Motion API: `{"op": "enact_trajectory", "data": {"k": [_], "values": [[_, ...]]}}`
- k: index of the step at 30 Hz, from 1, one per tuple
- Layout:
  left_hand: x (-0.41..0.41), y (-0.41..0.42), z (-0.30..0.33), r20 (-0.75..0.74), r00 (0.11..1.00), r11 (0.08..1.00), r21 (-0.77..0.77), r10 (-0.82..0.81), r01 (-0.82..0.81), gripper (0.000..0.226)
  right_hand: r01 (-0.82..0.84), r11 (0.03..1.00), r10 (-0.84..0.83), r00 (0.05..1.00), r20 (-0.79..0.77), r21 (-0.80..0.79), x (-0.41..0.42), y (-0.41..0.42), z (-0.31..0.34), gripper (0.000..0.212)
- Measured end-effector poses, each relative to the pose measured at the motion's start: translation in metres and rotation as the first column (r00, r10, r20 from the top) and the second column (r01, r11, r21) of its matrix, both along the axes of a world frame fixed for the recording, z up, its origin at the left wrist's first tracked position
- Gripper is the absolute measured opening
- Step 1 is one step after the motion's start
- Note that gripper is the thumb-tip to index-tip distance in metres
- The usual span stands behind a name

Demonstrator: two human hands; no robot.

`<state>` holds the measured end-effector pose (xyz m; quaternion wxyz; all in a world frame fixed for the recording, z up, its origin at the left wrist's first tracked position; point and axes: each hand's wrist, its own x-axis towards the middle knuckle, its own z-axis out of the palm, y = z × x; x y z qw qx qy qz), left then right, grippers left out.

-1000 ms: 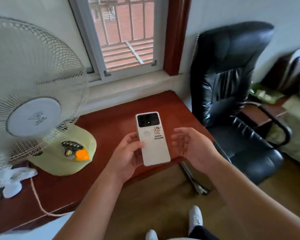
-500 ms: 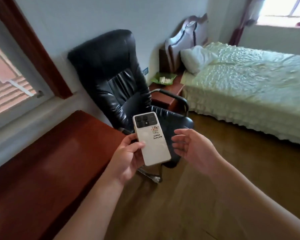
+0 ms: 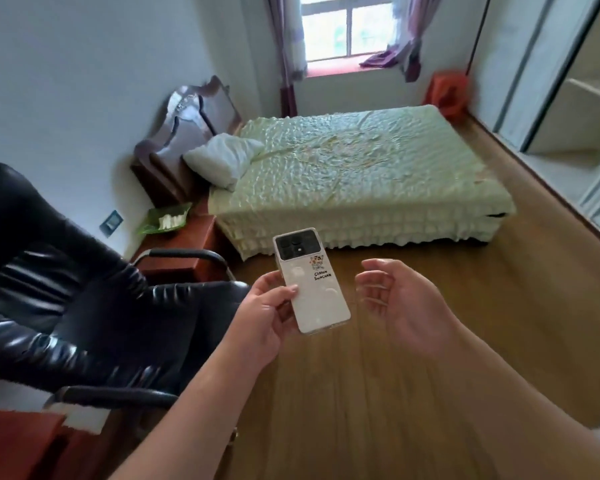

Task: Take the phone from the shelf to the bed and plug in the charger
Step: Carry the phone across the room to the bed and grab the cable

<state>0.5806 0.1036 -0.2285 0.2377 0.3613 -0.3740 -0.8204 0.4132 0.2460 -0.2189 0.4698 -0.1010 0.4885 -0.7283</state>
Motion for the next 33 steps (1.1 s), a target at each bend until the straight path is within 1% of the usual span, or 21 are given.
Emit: {"op": "enact_trajectory", "data": {"k": [3, 6, 12, 19, 24, 33], "values": [[-0.057, -0.001, 0.000, -0.002, 0.996, 0.996, -0.008, -0.094, 0.094, 0.032, 0.119, 0.993, -0.119, 0.993, -0.007, -0.011, -0.043, 0.017, -0.003, 0.024], [-0.111, -0.007, -0.008, 0.002, 0.985, 0.985, -0.009, -0.173, 0.173, 0.031, 0.234, 0.972, -0.233, 0.972, -0.027, 0.015, -0.080, 0.027, -0.011, 0.024], [-0.216, -0.034, -0.030, -0.032, 0.957, 0.957, 0.036, -0.288, 0.289, 0.028, 0.399, 0.916, -0.396, 0.916, -0.065, 0.043, -0.152, 0.020, -0.026, 0.025], [-0.344, -0.107, -0.041, -0.022, 0.898, 0.896, 0.052, -0.440, 0.441, 0.027, 0.534, 0.838, -0.520, 0.844, -0.127, 0.114, -0.256, -0.045, -0.028, 0.024], [-0.434, -0.161, -0.030, -0.074, 0.840, 0.838, 0.063, -0.538, 0.542, 0.027, 0.603, 0.789, -0.584, 0.796, -0.162, 0.118, -0.326, -0.086, -0.016, 0.027], [-0.569, -0.194, -0.008, -0.122, 0.780, 0.775, 0.091, -0.614, 0.625, 0.029, 0.681, 0.726, -0.653, 0.726, -0.215, 0.094, -0.423, -0.111, 0.005, 0.024]]}}
